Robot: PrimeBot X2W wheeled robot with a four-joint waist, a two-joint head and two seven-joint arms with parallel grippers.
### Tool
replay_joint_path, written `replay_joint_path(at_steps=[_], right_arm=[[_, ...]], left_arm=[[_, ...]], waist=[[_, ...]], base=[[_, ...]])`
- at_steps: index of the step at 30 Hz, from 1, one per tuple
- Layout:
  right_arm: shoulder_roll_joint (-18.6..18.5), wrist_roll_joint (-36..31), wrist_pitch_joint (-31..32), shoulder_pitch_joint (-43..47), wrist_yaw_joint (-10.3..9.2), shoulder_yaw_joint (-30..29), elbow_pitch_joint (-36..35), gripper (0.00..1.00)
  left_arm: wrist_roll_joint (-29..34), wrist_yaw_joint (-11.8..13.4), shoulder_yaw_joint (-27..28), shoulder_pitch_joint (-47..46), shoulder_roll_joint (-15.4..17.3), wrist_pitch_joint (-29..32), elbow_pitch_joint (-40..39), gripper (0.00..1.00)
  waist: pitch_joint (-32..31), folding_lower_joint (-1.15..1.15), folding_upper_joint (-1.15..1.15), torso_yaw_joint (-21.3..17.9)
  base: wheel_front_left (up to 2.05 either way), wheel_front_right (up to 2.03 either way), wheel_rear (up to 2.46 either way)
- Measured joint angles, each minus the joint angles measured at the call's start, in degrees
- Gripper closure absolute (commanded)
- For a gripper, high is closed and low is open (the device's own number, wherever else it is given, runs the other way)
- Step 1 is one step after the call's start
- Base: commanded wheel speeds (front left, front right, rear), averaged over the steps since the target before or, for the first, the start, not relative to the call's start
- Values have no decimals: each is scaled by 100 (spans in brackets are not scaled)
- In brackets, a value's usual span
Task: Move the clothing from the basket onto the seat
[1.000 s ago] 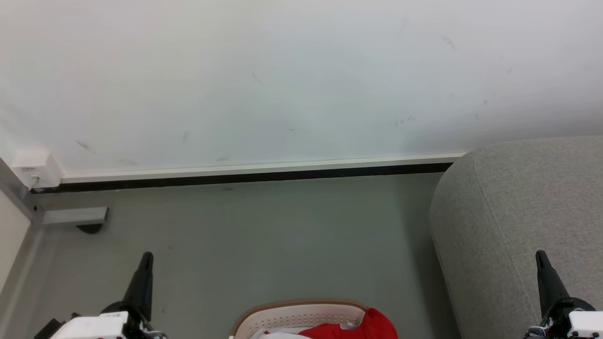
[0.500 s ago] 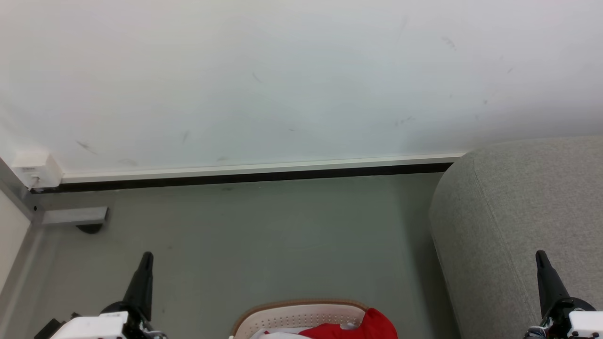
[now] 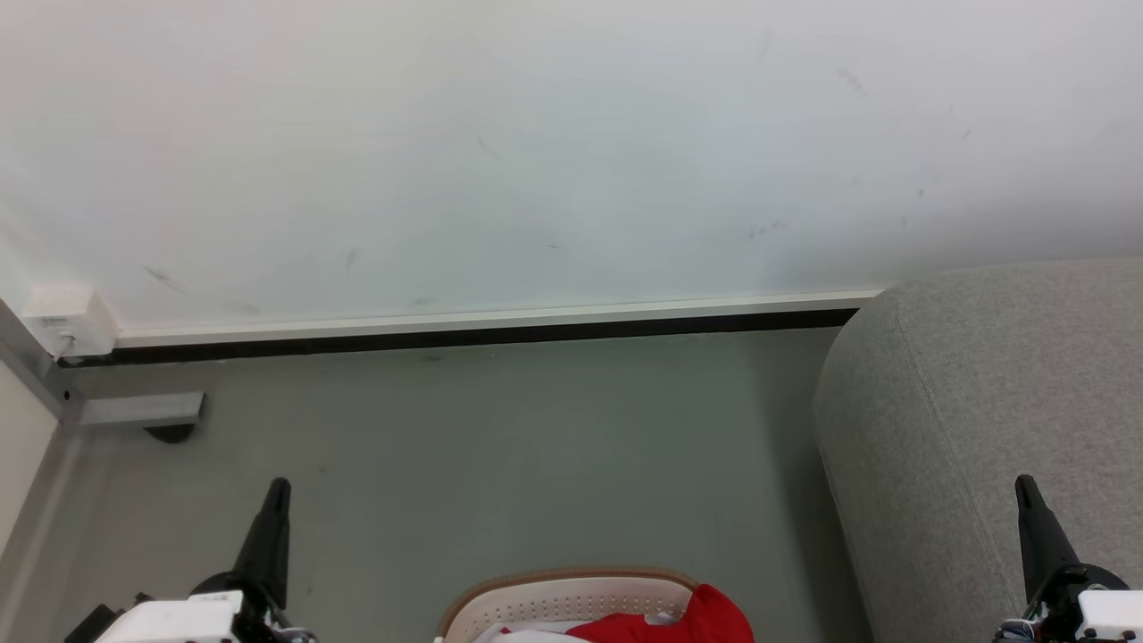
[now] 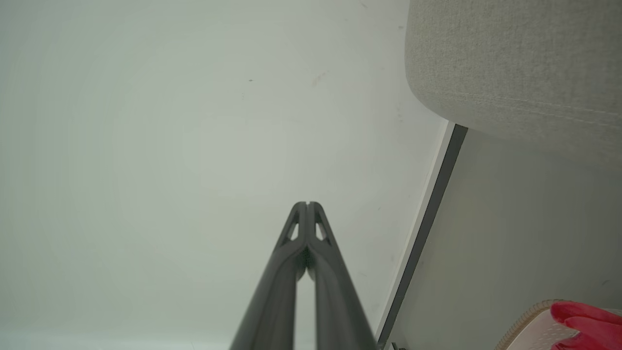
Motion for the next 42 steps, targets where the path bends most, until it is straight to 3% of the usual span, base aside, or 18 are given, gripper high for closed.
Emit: replay_joint_path(at_steps=[17, 18, 19, 20, 21, 35, 42], right_arm=[[0, 0, 0, 0, 0, 0, 0, 100], [1, 2, -2, 9, 0, 5, 22, 0], [10, 2, -5, 43, 0, 12, 70, 0], [24, 2, -7, 91, 0, 20, 118, 100], [44, 2, -7, 144, 0, 25, 165, 0], [79, -215, -367, 215, 0, 393, -40, 0], [77, -742, -549, 162, 0, 459, -192, 0]], left_arm=[[0, 0, 0, 0, 0, 0, 0, 100], [3, 2, -1, 9, -3, -2, 21, 0], [4, 9, -3, 46, -13, -4, 62, 0], [4, 19, -7, 93, -27, -5, 105, 100], [8, 20, -11, 143, -41, -5, 155, 0], [254, 33, -102, 216, -56, -369, -3, 0], [1199, 34, -103, 193, -55, -522, -187, 0]], waist=[[0, 0, 0, 0], [0, 0, 0, 0], [0, 0, 0, 0], [0, 0, 0, 0], [0, 0, 0, 0], [21, 0, 0, 4], [45, 0, 0, -1]], base=[[0, 0, 0], [0, 0, 0], [0, 0, 0], [0, 0, 0], [0, 0, 0], [0, 0, 0], [0, 0, 0]])
